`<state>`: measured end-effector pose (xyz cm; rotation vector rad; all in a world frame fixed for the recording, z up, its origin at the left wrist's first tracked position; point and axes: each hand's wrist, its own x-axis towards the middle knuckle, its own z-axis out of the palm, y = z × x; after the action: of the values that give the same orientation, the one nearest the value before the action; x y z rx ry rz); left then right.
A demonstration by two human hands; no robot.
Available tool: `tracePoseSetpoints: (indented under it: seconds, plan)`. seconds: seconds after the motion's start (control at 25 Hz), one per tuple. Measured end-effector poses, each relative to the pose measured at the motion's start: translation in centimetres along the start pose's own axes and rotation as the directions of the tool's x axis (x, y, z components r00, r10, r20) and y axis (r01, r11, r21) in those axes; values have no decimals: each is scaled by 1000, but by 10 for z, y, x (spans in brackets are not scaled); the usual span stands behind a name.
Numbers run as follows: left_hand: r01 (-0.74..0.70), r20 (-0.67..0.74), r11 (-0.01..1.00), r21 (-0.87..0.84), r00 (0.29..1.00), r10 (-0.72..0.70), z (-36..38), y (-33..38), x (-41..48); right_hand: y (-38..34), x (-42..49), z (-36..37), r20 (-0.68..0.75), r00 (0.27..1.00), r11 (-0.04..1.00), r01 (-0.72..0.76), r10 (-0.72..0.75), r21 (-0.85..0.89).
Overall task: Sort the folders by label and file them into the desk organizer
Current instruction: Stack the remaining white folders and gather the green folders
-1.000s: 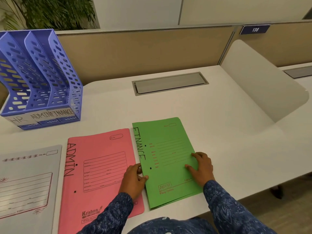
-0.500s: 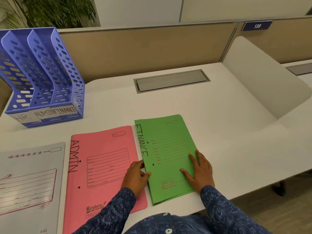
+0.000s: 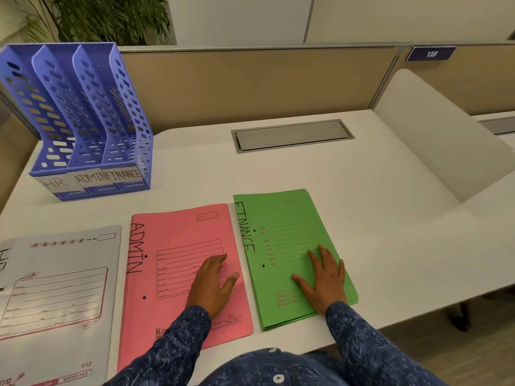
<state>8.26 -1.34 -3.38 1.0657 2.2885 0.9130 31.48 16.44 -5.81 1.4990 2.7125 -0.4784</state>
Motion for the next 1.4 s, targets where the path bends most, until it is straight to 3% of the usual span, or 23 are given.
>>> tracePoseSetpoints:
  seconds: [0.32, 0.64, 1.0, 1.4]
  plan:
    - [-153, 40, 926, 346, 988, 148, -29, -29, -20, -68, -15, 3, -7, 987, 987, 160, -160, 25]
    - [-166, 75, 783, 599, 986, 152, -57, -60, -58, -125, -47, 15, -47, 962, 962, 271, -269, 36]
    - [4, -4, 787, 616, 1000, -1, -73, -80, -103, -161, -48, 14, 40, 900, 901, 434, -434, 8]
    - [242, -196, 757, 606, 969, -153, -107, -115, -154, -209, -59, 39, 170, 782, 791, 611, -600, -17]
